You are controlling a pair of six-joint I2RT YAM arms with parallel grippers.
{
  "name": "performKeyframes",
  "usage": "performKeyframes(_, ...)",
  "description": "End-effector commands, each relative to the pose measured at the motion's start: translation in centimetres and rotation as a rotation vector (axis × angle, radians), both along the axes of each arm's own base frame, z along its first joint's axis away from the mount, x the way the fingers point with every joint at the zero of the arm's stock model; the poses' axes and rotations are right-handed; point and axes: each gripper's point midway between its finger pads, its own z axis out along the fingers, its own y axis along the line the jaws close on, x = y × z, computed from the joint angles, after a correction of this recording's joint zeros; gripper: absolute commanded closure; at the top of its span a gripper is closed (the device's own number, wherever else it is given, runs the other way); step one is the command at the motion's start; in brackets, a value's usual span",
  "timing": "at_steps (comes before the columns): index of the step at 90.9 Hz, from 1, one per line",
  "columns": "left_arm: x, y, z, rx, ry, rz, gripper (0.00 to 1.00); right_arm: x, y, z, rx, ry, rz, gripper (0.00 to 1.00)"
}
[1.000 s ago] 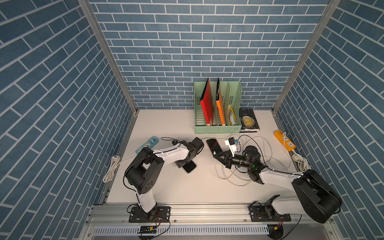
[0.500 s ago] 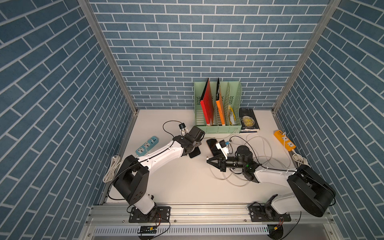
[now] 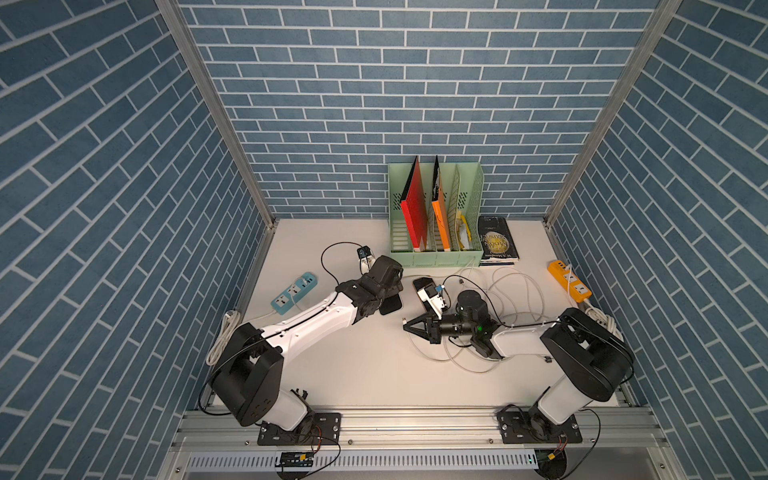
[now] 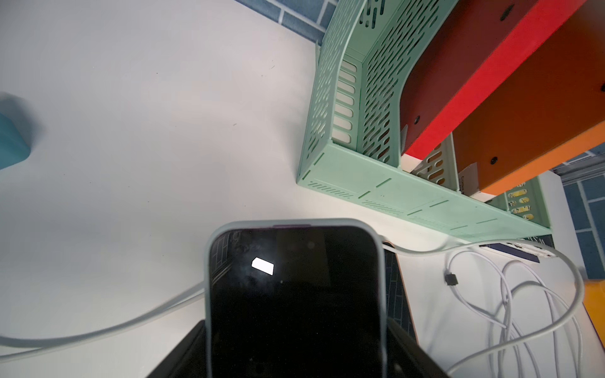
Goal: Plug the charging cable into the phone
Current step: Insert the charging cable into the phone.
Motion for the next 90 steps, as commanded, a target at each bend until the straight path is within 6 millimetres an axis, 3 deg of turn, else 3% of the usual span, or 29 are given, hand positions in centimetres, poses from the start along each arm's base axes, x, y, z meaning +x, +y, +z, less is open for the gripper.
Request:
performKeyframes(1,0.4,-0.5,1.5,-0.046,-0.058,-0.016,1.00,0.4,1.1,0.6,0.030,0.006,0.006,1.00)
performKeyframes(31,0.0,-0.3,2.2,-0.056,-0.080,-0.018,1.00,1.7,2.3,-0.2,0.045,0.054,-0.010,1.00)
performKeyframes(90,0.1,-0.5,1.4,-0.039,-0.068,-0.026,1.00,2.3,3.2,-0.7,0.035,0.074,-0.006,1.00)
